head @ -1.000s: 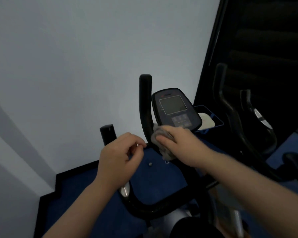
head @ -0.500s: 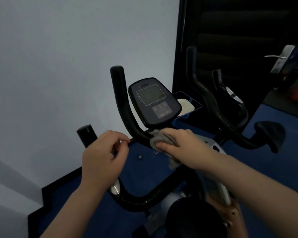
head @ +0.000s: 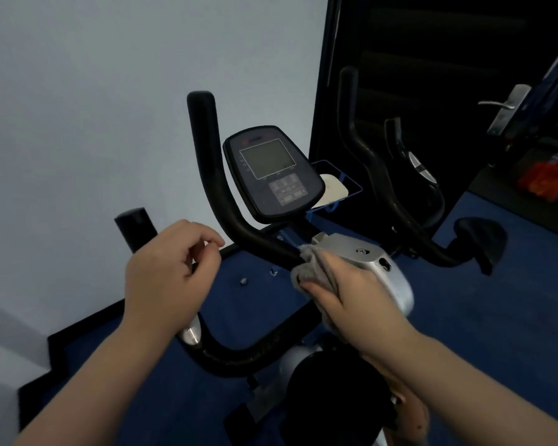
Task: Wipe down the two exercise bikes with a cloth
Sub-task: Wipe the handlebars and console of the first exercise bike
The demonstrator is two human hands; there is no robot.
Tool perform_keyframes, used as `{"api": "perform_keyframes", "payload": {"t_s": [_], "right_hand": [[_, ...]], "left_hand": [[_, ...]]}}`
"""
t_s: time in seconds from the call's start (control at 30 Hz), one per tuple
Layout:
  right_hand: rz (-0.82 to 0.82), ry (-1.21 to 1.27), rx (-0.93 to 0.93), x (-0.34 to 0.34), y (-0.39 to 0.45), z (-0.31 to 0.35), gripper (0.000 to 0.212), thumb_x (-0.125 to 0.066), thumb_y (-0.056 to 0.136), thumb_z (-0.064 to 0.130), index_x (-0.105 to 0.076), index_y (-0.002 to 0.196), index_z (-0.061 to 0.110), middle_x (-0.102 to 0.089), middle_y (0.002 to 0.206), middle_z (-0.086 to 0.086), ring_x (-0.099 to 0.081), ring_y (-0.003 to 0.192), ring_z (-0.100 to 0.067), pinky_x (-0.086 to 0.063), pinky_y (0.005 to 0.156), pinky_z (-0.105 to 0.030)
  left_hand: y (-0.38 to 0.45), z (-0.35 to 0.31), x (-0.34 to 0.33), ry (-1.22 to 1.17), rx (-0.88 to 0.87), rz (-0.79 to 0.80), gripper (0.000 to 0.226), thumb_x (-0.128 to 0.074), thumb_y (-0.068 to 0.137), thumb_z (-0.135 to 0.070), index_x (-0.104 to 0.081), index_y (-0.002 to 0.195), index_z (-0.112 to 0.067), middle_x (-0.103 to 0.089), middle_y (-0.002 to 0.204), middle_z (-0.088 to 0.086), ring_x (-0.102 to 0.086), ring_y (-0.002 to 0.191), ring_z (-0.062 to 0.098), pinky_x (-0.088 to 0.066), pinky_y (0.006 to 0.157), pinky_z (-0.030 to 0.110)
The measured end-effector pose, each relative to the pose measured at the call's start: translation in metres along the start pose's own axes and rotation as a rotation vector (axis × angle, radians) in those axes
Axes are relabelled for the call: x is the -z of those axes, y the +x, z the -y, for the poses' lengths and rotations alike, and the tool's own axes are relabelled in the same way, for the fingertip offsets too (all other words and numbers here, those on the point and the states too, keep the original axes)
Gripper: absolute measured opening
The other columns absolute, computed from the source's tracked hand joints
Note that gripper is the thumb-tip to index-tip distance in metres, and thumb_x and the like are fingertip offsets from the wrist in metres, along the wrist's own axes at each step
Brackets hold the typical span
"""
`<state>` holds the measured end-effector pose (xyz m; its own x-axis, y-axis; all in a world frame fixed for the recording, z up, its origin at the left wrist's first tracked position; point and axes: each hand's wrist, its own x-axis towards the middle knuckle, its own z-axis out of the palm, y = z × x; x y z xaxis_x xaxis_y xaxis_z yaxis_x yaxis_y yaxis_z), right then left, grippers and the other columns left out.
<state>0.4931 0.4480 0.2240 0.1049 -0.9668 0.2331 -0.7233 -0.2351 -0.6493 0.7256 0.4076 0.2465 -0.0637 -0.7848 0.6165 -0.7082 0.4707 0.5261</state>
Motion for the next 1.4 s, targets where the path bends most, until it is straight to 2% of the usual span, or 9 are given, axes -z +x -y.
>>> {"api": "perform_keyframes", "payload": {"t_s": [0.13, 0.3, 0.47, 0.6, 0.73, 0.83, 0.97, 1.1, 1.4], "right_hand": [[0.003, -0.009, -0.028, -0.007, 0.048, 0.022, 0.030, -0.047, 0.095, 0.044, -0.056, 0.115, 0.023, -0.068, 0.095, 0.000, -0.062, 0.091, -0.020, -0.042, 0.073, -0.029], [-0.082, -0.084, 0.106, -0.015, 0.020, 0.018, 0.036, -0.051, 0.091, 0.046, -0.049, 0.126, 0.041, -0.057, 0.095, 0.025, -0.053, 0.085, 0.004, -0.033, 0.065, -0.014], [-0.012, -0.166, 0.141, -0.028, 0.082, 0.050, 0.036, -0.041, 0.093, 0.054, -0.056, 0.111, 0.026, -0.067, 0.092, 0.004, -0.062, 0.085, -0.017, -0.039, 0.065, -0.029], [-0.153, -0.216, 0.109, -0.047, 0.095, 0.068, 0.042, -0.041, 0.091, 0.057, -0.057, 0.107, 0.021, -0.067, 0.092, 0.000, -0.061, 0.081, -0.019, -0.035, 0.061, -0.029], [-0.047, -0.106, 0.244, -0.030, 0.070, 0.055, 0.036, -0.054, 0.090, 0.045, -0.043, 0.123, 0.034, -0.059, 0.084, 0.020, -0.062, 0.079, -0.007, -0.039, 0.059, -0.019], [-0.114, -0.024, 0.261, -0.013, 0.098, 0.066, 0.037, -0.065, 0.088, 0.033, -0.035, 0.108, 0.040, -0.054, 0.075, 0.020, -0.063, 0.072, -0.011, -0.042, 0.057, -0.021], [-0.508, -0.140, 0.741, 0.014, 0.161, 0.106, 0.028, -0.066, 0.088, 0.022, -0.060, 0.115, 0.017, -0.068, 0.103, -0.004, -0.065, 0.093, -0.017, -0.048, 0.081, -0.024], [-0.401, -0.517, 1.019, 0.009, 0.209, 0.115, 0.015, -0.067, 0.089, 0.016, -0.069, 0.093, 0.001, -0.067, 0.118, -0.014, -0.052, 0.126, -0.031, -0.019, 0.116, -0.045], [-0.287, -0.856, 1.511, 0.027, 0.232, 0.115, 0.023, -0.058, 0.095, 0.028, -0.065, 0.080, 0.013, -0.065, 0.078, 0.000, -0.065, 0.087, -0.021, -0.019, 0.118, -0.039]], "left_hand": [[0.000, -0.002, 0.000, 0.040, -0.001, 0.009, 0.015, -0.057, 0.080, -0.012, -0.069, 0.078, -0.020, -0.053, 0.061, -0.009, -0.052, 0.065, 0.017, -0.039, 0.054, 0.023], [0.000, -0.004, 0.002, 0.014, 0.011, 0.025, 0.016, -0.054, 0.081, -0.017, -0.069, 0.078, -0.022, -0.052, 0.064, -0.016, -0.052, 0.062, 0.005, -0.039, 0.055, 0.015], [0.001, -0.003, 0.002, -0.008, 0.026, 0.015, 0.020, -0.049, 0.082, -0.024, -0.069, 0.079, -0.020, -0.055, 0.066, -0.012, -0.047, 0.057, 0.000, -0.038, 0.054, 0.012], [0.000, -0.005, 0.003, -0.016, 0.034, 0.016, 0.019, -0.050, 0.082, -0.023, -0.069, 0.081, -0.020, -0.058, 0.069, -0.008, -0.051, 0.057, 0.007, -0.043, 0.054, 0.024], [0.001, -0.005, 0.005, -0.056, 0.029, 0.033, 0.017, -0.052, 0.083, -0.019, -0.069, 0.080, -0.019, -0.058, 0.069, -0.009, -0.048, 0.057, 0.002, -0.042, 0.054, 0.018], [0.001, -0.004, 0.006, -0.074, 0.019, 0.041, 0.016, -0.052, 0.083, -0.019, -0.067, 0.079, -0.020, -0.053, 0.067, -0.013, -0.042, 0.056, -0.003, -0.034, 0.055, 0.009], [0.001, -0.005, 0.006, -0.058, 0.009, 0.052, 0.017, -0.050, 0.083, -0.020, -0.067, 0.080, -0.020, -0.053, 0.067, -0.013, -0.047, 0.056, 0.002, -0.040, 0.052, 0.015], [0.001, -0.006, 0.008, -0.067, -0.005, 0.063, 0.017, -0.052, 0.083, -0.019, -0.068, 0.079, -0.021, -0.052, 0.066, -0.015, -0.045, 0.055, 0.000, -0.037, 0.054, 0.009], [0.001, -0.005, 0.007, -0.087, -0.014, 0.057, 0.015, -0.055, 0.083, -0.016, -0.068, 0.079, -0.022, -0.053, 0.067, -0.014, -0.048, 0.056, 0.002, -0.040, 0.054, 0.012]]}}
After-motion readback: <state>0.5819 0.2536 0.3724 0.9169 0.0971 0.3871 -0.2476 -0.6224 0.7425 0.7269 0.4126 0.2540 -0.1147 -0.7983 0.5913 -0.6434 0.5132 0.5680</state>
